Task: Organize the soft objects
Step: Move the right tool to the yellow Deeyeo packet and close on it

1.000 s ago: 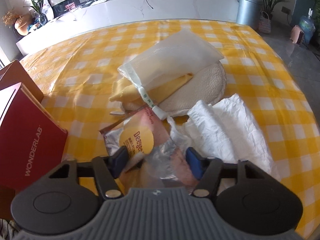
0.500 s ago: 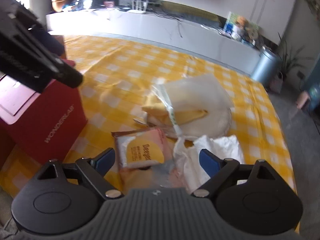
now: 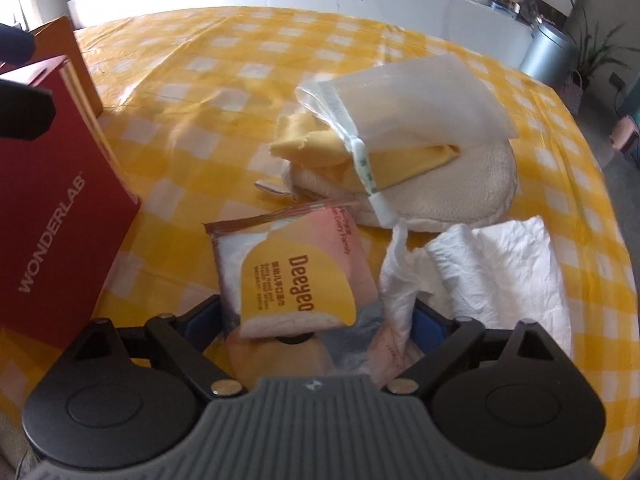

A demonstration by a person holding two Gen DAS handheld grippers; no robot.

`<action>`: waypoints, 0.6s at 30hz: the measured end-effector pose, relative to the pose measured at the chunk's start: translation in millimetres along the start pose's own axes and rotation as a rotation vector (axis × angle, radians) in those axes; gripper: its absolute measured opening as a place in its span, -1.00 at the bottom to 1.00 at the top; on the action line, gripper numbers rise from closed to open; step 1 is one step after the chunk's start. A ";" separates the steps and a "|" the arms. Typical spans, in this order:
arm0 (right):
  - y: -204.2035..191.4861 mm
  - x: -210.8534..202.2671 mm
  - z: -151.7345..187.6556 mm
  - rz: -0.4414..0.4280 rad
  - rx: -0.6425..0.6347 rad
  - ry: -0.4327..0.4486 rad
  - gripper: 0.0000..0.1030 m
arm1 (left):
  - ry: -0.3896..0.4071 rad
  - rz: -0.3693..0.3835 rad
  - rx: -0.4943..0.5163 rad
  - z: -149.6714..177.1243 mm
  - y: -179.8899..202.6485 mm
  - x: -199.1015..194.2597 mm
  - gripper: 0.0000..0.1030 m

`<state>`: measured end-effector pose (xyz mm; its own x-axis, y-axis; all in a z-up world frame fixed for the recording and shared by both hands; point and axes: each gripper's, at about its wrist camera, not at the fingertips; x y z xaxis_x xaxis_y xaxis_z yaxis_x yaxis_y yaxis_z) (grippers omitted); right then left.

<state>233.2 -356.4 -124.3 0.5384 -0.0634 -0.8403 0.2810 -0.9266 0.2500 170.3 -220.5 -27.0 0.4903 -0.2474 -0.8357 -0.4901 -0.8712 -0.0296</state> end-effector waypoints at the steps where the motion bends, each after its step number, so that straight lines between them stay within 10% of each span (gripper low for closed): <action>1: -3.4 -3.7 0.9 -0.012 -0.012 0.014 0.48 | 0.001 -0.001 0.001 0.2 -0.3 -1.2 0.51; 7: -6.4 -20.7 5.1 -0.049 -0.012 -0.004 0.07 | 0.013 0.001 -0.012 2.8 -4.3 -8.6 0.51; 18: -31.7 -40.1 22.7 -0.084 -0.126 0.001 0.34 | 0.015 0.026 -0.054 10.2 -19.1 -8.6 0.52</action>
<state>184.6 -332.9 -109.4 0.5091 0.0130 -0.8606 0.4228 -0.8747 0.2368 168.1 -197.5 -24.8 0.4890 -0.2761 -0.8275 -0.4636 -0.8858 0.0216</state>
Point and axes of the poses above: each gripper's, at about its wrist camera, not at the fingertips, and x roughly the way its jaws point, y to its right, z to its underside, and after that the axes turned 13 degrees about z, right-handed
